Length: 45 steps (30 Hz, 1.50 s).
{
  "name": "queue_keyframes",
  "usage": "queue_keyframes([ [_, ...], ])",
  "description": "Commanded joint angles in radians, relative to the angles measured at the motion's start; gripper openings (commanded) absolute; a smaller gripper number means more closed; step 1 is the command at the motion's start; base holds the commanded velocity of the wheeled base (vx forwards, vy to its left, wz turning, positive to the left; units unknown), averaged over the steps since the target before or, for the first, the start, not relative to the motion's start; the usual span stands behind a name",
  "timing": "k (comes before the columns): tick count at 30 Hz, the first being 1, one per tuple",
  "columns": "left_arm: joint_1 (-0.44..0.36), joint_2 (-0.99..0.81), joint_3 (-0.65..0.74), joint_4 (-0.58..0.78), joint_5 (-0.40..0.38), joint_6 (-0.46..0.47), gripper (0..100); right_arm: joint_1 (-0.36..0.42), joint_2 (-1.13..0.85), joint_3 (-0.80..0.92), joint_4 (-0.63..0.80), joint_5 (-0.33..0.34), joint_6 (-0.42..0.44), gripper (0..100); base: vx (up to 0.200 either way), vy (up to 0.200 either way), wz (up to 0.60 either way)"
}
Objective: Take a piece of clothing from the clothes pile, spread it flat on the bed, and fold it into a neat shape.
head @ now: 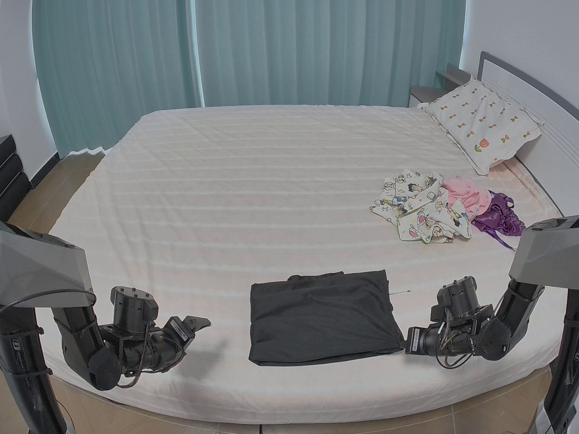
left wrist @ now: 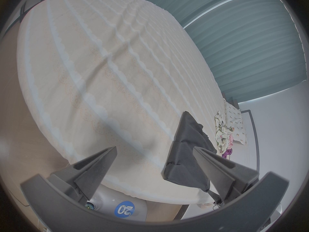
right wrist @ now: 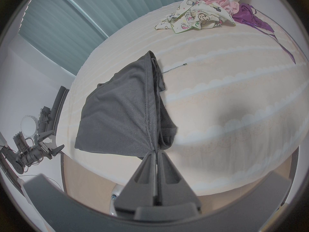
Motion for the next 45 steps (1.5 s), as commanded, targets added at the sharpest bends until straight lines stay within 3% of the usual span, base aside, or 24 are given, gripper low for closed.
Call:
queue_keyframes([
  [1, 0.0, 0.001, 0.0, 0.0, 0.0, -0.001, 100, -0.004, 0.011, 0.001, -0.001, -0.001, -0.01, 0, 0.0, 0.0, 0.0],
  [7, 0.0, 0.001, 0.0, 0.0, 0.0, -0.001, 100, -0.018, 0.02, 0.007, 0.005, -0.001, -0.045, 0, 0.0, 0.0, 0.0],
  [8, 0.0, 0.001, 0.0, 0.0, 0.0, -0.001, 100, -0.017, 0.031, 0.001, -0.001, -0.004, -0.042, 100, 0.0, 0.0, 0.0],
  [16, 0.0, 0.001, 0.0, 0.0, 0.0, -0.001, 100, -0.058, 0.008, -0.039, -0.059, 0.003, -0.011, 100, 0.0, 0.0, 0.0],
  [19, 0.0, 0.001, -0.002, 0.0, 0.001, -0.002, 100, -0.067, -0.003, -0.121, -0.108, 0.006, 0.127, 100, 0.0, 0.0, 0.0],
  [20, 0.0, 0.001, -0.002, 0.0, 0.001, -0.002, 100, -0.067, -0.003, -0.121, -0.108, 0.006, 0.127, 100, 0.0, 0.0, 0.0],
  [21, 0.0, 0.001, -0.002, 0.0, 0.001, -0.002, 100, -0.061, 0.012, -0.174, -0.105, 0.006, 0.2, 100, 0.0, 0.0, 0.0],
  [22, 0.0, 0.001, -0.002, 0.0, 0.001, -0.002, 100, -0.061, 0.012, -0.174, -0.105, 0.006, 0.2, 100, 0.0, 0.0, 0.0],
  [23, 0.0, 0.001, -0.003, 0.0, 0.015, -0.004, 100, -0.053, 0.089, -0.283, -0.107, 0.003, 0.272, 100, 0.0, 0.0, 0.0],
  [29, 0.0, 0.004, -0.006, 0.0, 0.021, -0.005, 100, -0.046, 0.229, -0.489, -0.056, -0.024, 0.289, 100, 0.0, 0.0, 0.0],
  [43, -0.001, 0.007, -0.008, 0.0, 0.027, -0.005, 100, -0.029, 0.348, -0.671, -0.021, -0.064, 0.285, 100, 0.0, 0.0, 0.0],
  [44, -0.001, 0.007, -0.008, 0.0, 0.027, -0.005, 100, -0.032, 0.35, -0.677, -0.022, -0.075, 0.283, 0, 0.0, 0.0, 0.0],
  [45, -0.001, 0.007, -0.008, 0.0, 0.027, -0.005, 100, -0.034, 0.35, -0.682, -0.021, -0.078, 0.283, 0, 0.0, 0.0, 0.0],
])
